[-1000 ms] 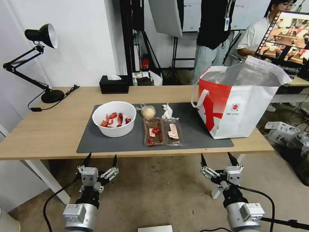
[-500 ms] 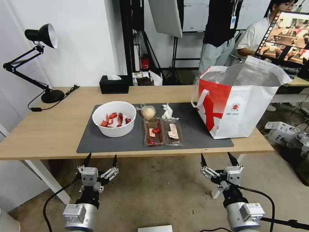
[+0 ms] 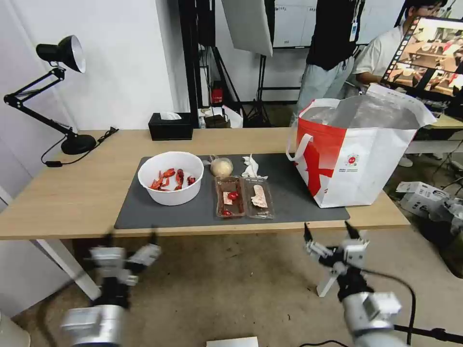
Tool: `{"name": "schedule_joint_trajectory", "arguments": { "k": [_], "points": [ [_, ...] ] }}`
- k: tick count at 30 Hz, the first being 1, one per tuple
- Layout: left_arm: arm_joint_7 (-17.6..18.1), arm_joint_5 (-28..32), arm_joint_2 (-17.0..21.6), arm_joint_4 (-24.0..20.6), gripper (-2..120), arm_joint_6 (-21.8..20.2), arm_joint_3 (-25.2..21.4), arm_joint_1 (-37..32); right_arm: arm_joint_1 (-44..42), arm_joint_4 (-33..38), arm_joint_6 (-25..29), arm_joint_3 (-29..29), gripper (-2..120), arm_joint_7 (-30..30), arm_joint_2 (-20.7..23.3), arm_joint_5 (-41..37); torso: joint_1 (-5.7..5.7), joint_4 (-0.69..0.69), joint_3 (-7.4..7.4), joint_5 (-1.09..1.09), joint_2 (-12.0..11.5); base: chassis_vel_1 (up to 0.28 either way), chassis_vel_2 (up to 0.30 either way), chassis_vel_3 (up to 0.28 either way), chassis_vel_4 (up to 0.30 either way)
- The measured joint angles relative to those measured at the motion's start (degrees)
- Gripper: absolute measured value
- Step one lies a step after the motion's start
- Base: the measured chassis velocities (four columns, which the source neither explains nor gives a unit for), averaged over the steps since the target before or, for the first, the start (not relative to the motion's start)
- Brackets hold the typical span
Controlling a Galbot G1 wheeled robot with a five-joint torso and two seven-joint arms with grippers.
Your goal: Pick up the trash from the table and place it into the takeout bag.
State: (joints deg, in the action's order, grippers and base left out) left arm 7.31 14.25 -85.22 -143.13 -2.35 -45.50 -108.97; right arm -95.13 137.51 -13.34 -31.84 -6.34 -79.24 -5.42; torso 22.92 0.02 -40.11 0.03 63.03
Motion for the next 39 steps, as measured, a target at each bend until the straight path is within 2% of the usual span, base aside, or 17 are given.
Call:
{"name": "schedule_joint_trajectory", "arguments": {
  "k": [3,5,15,23,25,26,27,29,31,33,34,36,37,39],
  "points": [
    [0.54,3.48,0.94,-0.47,100,-0.6,-0.78,-1.11,2.62,2.21,-4.94,0.24,100,-2.4,2.61,-2.63,0.0,0.0,0.0,-0.05,0.0,0.0,0.0,0.0,0.0],
    [0.55,3.83,1.22,-0.47,100,-0.88,-0.68,-1.2,2.62,2.22,-5.44,0.45,100,-2.62,2.85,-3.06,0.0,-0.03,0.0,-0.03,0.0,0.0,0.0,0.0,0.0],
    [0.55,4.88,2.6,-0.4,100,-1.84,0.9,-0.98,2.34,1.16,-5.03,2.52,100,-2.44,3.26,-3.7,0.0,-0.03,0.0,-0.03,0.0,0.0,0.0,0.0,0.0],
    [0.6,5.47,3.65,-0.25,100,-1.55,0.23,-1.78,7.31,-3.35,-3.59,11.02,100,-3.92,4.18,-12.8,0.0,-0.02,0.0,-0.04,0.0,0.0,0.0,0.0,0.0],
    [0.62,5.51,3.82,-0.23,100,-1.44,-0.02,-2.28,9.71,-4.76,-3.58,14.93,100,-6.88,3.61,-19.63,0.0,-0.02,0.0,-0.04,0.0,0.0,0.0,0.0,0.0],
    [0.62,5.51,3.82,-0.23,100,-1.44,-0.02,-2.28,9.71,-4.76,-3.58,14.93,100,-6.88,3.61,-19.63,0.0,-0.02,0.0,-0.04,0.0,0.0,0.0,0.0,0.0],
    [0.62,5.51,3.83,-0.22,100,-1.43,-0.05,-2.5,10.97,-5.29,-3.58,16.57,100,-8.62,3.21,-22.82,0.0,-0.02,0.0,-0.04,0.0,0.0,0.0,0.0,0.0],
    [0.65,5.48,3.81,-0.19,100,-1.41,-0.07,-3.06,15.24,-7.17,-3.52,21.15,100,-14.4,1.37,-31.56,0.0,-0.01,0.0,-0.04,0.0,0.0,0.0,0.0,0.0],
    [0.64,5.46,3.79,-0.19,100,-1.4,-0.08,-3.2,16.4,-7.74,-3.5,22.15,100,-16.13,0.72,-33.7,0.0,-0.02,0.0,-0.05,0.0,0.0,0.0,0.0,0.0],
    [0.66,5.38,3.84,-0.17,100,-1.4,-0.19,-3.59,20.41,-9.87,-3.18,25.5,100,-22.95,-2.32,-42.71,0.0,-0.01,0.0,-0.03,-0.01,0.0,0.0,0.0,0.0],
    [0.66,5.38,3.84,-0.17,100,-1.4,-0.19,-3.59,20.41,-9.87,-3.18,25.5,100,-22.95,-2.32,-42.71,0.0,-0.01,0.0,-0.03,-0.01,0.0,0.0,0.0,0.0],
    [0.69,5.35,4.1,-0.16,100,-1.38,-0.42,-3.82,23.43,-11.9,-2.62,27.06,100,-28.45,-5.3,-49.24,0.0,-0.01,0.0,-0.05,-0.01,0.0,0.0,0.0,0.0],
    [0.69,5.35,4.1,-0.16,100,-1.38,-0.42,-3.82,23.43,-11.9,-2.62,27.06,100,-28.45,-5.3,-49.24,0.0,-0.01,0.0,-0.05,-0.01,0.0,0.0,0.0,0.0],
    [0.68,5.35,4.29,-0.14,100,-1.33,-0.7,-3.97,25.52,-13.76,-1.5,28.26,100,-33.19,-8.1,-53.25,0.01,-0.01,0.0,-0.05,-0.01,0.0,0.0,0.0,0.0]
  ]
}}
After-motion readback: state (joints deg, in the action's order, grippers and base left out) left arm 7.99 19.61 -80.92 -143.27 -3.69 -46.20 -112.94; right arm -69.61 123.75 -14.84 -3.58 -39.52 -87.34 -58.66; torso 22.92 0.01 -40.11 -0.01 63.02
